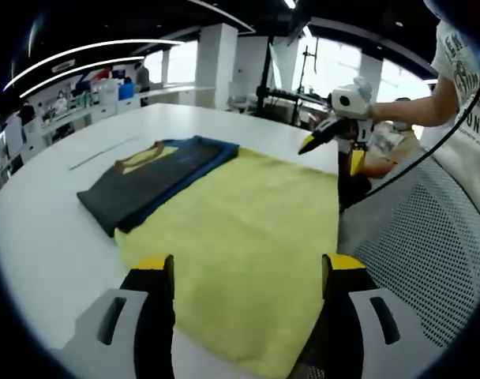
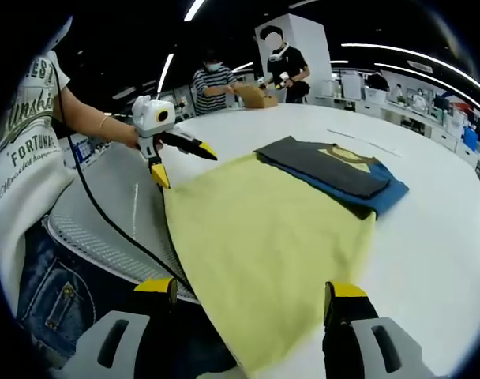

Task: Fold the garment on the visible template until the final outline fits inside the template.

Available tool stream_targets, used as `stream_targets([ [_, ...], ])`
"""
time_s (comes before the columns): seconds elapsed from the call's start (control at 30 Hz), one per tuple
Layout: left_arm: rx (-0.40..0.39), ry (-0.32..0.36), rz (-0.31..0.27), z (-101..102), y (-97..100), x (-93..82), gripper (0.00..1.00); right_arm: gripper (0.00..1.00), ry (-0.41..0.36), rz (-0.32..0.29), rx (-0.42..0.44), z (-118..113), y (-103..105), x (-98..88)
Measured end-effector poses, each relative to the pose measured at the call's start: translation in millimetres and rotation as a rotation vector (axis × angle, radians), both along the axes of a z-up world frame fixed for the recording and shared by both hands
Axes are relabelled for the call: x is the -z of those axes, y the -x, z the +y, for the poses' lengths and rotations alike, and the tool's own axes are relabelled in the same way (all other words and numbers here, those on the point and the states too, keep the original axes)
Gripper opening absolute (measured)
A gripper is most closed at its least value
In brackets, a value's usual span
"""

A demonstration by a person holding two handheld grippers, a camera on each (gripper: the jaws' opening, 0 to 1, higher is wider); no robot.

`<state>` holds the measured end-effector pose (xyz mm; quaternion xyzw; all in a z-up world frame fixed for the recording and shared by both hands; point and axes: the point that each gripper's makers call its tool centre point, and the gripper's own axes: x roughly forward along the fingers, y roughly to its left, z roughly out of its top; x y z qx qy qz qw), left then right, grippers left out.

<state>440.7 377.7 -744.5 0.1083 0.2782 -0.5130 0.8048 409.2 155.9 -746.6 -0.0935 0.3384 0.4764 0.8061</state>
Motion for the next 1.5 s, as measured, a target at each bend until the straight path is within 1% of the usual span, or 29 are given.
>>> stream_targets([
  [0.1, 0.013, -0.026, 0.007, 8, 6.1, 4.5, 0.66, 0.69, 0.019, 0.010, -0.027, -1, 6, 3.8],
  [0.23, 0.037, -0.056, 0.008, 16, 14.3, 9.9, 0.63, 0.65, 0.054, 0.012, -0.054, -3, 12, 9.0],
  [0.3, 0.050, -0.074, 0.015, 18, 19.0, 13.2, 0.59, 0.62, 0.061, 0.013, -0.054, -5, 13, 10.0],
  [0.37, 0.060, -0.078, 0.026, 19, 22.3, 17.5, 0.56, 0.60, 0.067, 0.017, -0.058, -6, 14, 11.3],
  [0.43, 0.067, -0.087, 0.030, 19, 27.7, 18.2, 0.54, 0.58, 0.076, 0.020, -0.062, -7, 15, 12.8],
  [0.53, 0.102, -0.117, 0.027, 20, 34.0, 20.5, 0.52, 0.56, 0.092, 0.021, -0.068, -9, 17, 16.0],
  [0.6, 0.112, -0.129, 0.037, 21, 37.7, 22.6, 0.50, 0.54, 0.098, 0.024, -0.069, -11, 18, 17.8],
  [0.7, 0.122, -0.146, 0.039, 23, 41.3, 26.2, 0.49, 0.53, 0.115, 0.028, -0.073, -13, 19, 21.8],
  [0.8, 0.167, -0.180, 0.038, 20, 49.1, 29.9, 0.46, 0.53, 0.133, 0.033, -0.083, -16, 23, 25.4],
  [0.87, 0.175, -0.185, 0.036, 20, 50.2, 31.8, 0.44, 0.53, 0.139, 0.034, -0.084, -17, 24, 26.9],
  [1.03, 0.190, -0.227, 0.024, 21, 51.0, 38.9, 0.42, 0.51, 0.168, 0.026, -0.088, -21, 25, 31.5],
  [1.1, 0.189, -0.229, 0.020, 21, 51.1, 39.2, 0.42, 0.49, 0.186, 0.023, -0.095, -24, 26, 34.1],
  [1.17, 0.196, -0.241, -0.002, 22, 49.6, 40.3, 0.40, 0.48, 0.199, 0.019, -0.096, -25, 25, 35.9],
  [1.27, 0.183, -0.237, 0.002, 23, 47.6, 40.0, 0.39, 0.46, 0.219, 0.012, -0.103, -28, 25, 38.0],
  [1.37, 0.209, -0.265, -0.034, 23, 48.5, 40.9, 0.39, 0.45, 0.234, 0.006, -0.111, -28, 24, 41.2],
  [1.5, 0.202, -0.264, -0.037, 25, 47.1, 41.8, 0.38, 0.39, 0.245, -0.009, -0.106, -30, 21, 41.9],
])
